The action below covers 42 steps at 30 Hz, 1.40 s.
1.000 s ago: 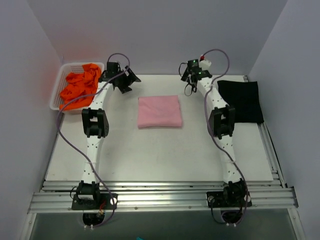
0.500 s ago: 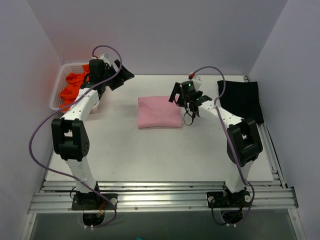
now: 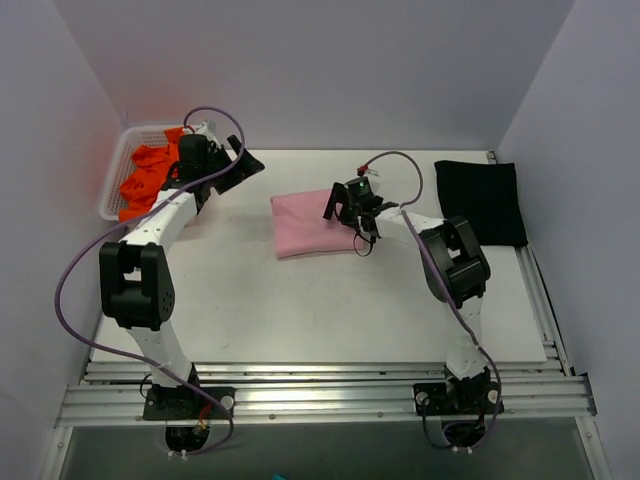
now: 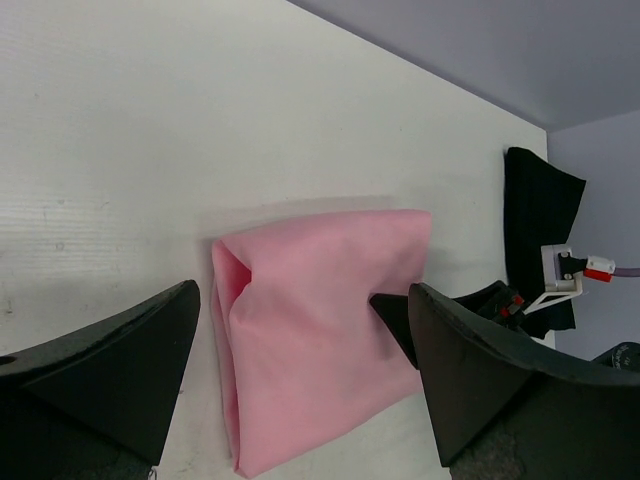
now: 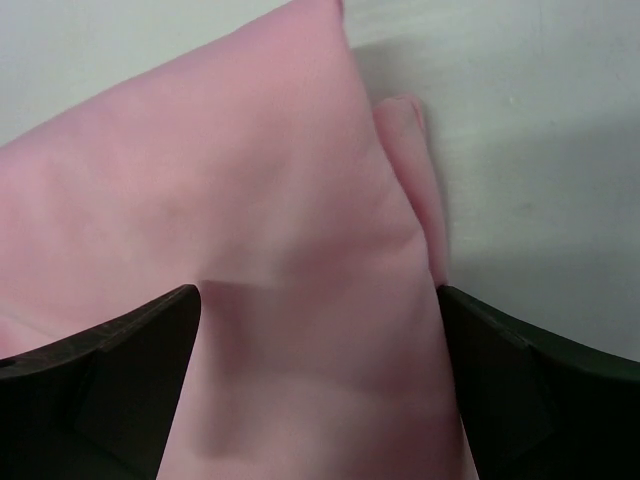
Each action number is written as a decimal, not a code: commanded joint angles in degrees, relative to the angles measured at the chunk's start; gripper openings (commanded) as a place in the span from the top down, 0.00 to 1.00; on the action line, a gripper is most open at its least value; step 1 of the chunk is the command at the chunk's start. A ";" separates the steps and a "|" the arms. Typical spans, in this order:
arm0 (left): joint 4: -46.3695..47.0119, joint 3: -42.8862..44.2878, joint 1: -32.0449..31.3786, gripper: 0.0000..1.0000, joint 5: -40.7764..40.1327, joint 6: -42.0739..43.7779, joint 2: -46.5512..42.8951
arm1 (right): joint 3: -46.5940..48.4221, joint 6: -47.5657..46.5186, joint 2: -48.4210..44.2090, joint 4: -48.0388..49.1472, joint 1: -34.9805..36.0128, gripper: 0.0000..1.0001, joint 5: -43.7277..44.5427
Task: Fold and stack the t-shirts
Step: Fold the tshirt, then neatly place the folded tshirt to the corner
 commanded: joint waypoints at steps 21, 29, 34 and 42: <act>10.28 -7.23 2.57 0.05 -0.56 -0.34 -0.44 | 20.78 -4.33 11.15 -10.77 -6.83 1.00 -2.88; 13.88 -8.81 2.48 0.05 0.06 -1.74 1.05 | 29.67 -8.65 9.75 -19.56 -11.66 1.00 1.51; 15.29 -9.25 2.57 0.05 0.85 -2.36 2.19 | 32.57 -10.85 8.08 -22.82 -14.21 1.00 4.76; 16.61 -10.04 2.57 0.05 1.81 -1.75 3.69 | 35.55 -12.43 4.73 -25.90 -24.49 1.00 4.60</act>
